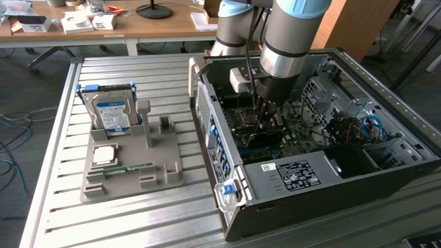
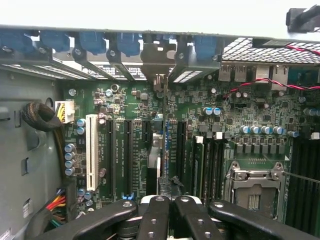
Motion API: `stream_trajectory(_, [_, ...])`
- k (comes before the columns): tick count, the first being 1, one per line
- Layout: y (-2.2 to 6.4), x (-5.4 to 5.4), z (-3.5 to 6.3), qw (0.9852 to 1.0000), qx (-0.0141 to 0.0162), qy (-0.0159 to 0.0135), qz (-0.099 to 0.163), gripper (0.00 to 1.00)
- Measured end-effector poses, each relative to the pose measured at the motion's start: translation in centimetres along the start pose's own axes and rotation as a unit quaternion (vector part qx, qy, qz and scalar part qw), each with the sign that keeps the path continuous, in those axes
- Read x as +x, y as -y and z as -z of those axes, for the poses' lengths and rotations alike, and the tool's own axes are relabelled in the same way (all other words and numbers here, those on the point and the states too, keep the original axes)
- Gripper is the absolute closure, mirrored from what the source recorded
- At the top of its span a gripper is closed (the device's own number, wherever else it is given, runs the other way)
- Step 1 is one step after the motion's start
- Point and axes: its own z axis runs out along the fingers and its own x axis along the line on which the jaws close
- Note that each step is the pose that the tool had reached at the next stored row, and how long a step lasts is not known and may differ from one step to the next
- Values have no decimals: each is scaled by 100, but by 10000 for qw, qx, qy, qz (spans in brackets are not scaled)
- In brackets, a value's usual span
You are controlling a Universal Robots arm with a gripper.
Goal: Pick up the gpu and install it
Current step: 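Press down on the gpu until it lock into place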
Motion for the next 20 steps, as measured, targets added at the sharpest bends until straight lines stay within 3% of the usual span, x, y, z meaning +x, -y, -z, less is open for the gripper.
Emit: stream_trajectory(20, [-1,-23,1,10000,-1,-2,-1,89])
